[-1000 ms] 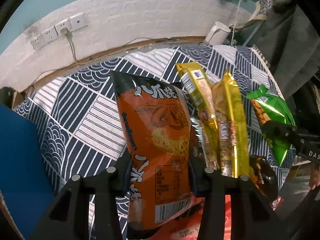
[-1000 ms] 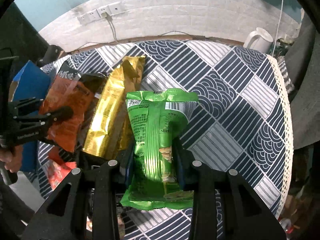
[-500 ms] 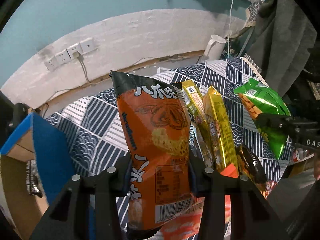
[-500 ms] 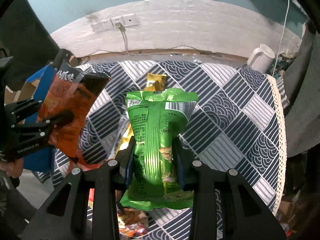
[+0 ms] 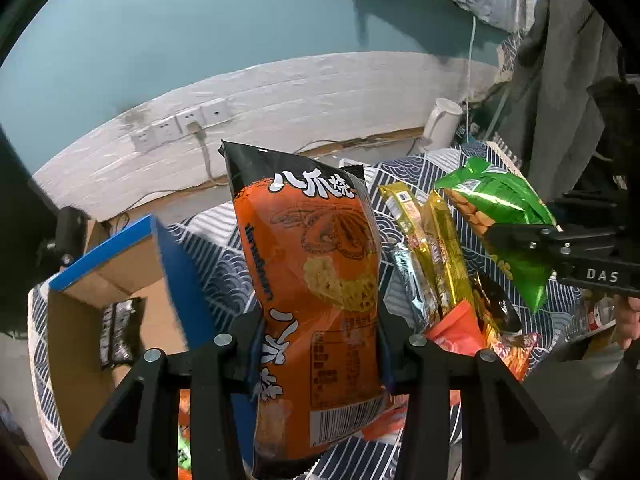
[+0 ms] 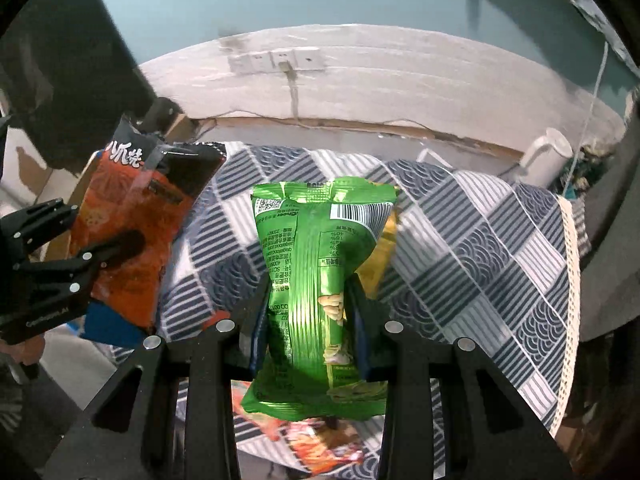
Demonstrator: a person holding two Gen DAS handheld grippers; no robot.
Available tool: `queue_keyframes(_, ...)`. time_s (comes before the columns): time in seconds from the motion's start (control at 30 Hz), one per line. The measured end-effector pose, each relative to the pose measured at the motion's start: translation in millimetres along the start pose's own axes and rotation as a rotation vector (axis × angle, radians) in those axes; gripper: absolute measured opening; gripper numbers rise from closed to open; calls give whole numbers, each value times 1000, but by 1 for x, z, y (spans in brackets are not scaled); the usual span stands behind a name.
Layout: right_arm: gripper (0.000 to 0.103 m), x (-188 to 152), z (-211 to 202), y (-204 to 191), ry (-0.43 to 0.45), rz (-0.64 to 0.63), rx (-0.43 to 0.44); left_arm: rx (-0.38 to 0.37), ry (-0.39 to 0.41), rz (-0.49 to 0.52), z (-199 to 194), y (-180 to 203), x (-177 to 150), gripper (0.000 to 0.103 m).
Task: Organize snacks
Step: 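Carry the orange bag with the left tool while the right carries the green bag to the box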
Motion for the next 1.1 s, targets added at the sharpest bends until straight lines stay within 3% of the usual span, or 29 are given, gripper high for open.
queue_keyframes(0.6, 33, 13, 6, -103, -5, -158, 74, 130, 53, -98, -56, -76, -45, 45)
queue_keyframes(1.1, 33, 20, 24, -188, -31, -264, 134, 202, -11, -216, -55, -142, -99, 45)
Point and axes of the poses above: each gripper's, at about its wrist camera, not at the fingertips, and z roughly the way its jaws point, y to its right, x to its top, the point moved 3 cm from there along z, roughly the way its jaws point, and after that the axes turned 7 degrees about z, right-handed, at the moved point
